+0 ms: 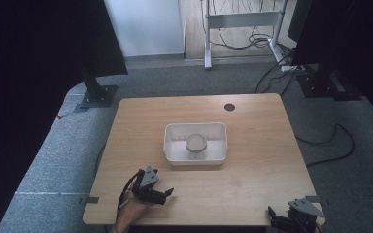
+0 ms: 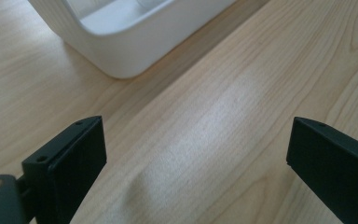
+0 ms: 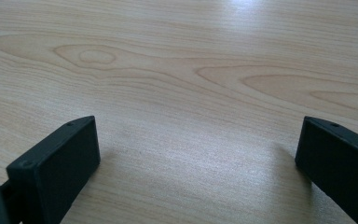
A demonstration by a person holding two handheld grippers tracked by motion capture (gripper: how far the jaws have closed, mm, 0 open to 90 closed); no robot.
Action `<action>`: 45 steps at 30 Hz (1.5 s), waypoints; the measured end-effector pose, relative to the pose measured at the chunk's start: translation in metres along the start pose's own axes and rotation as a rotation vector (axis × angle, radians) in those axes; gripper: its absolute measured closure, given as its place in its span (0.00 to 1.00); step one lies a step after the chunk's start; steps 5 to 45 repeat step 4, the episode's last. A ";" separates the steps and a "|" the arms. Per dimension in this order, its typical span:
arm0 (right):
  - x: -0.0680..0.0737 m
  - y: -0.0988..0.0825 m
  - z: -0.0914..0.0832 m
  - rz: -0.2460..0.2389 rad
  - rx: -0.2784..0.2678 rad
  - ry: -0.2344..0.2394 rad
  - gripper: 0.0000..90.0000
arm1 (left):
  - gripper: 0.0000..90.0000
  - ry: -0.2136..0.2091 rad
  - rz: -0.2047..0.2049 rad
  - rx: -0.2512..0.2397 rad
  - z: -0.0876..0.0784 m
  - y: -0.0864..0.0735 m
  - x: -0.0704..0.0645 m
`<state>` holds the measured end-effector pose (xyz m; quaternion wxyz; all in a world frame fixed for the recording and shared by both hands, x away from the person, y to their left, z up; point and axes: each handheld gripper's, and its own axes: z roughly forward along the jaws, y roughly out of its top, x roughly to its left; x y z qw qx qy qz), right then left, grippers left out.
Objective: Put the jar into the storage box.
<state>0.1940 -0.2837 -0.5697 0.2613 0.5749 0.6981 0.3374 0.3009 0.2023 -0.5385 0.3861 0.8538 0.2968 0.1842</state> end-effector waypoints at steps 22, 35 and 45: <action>0.000 0.000 0.000 0.000 0.000 0.001 0.00 | 0.05 0.003 0.005 0.022 0.000 -0.006 0.000; 0.000 0.000 0.000 0.000 0.000 0.001 0.00 | 0.05 0.003 0.005 0.022 0.000 -0.006 0.000; 0.000 0.000 0.000 0.000 0.000 0.001 0.00 | 0.05 0.003 0.005 0.022 0.000 -0.006 0.000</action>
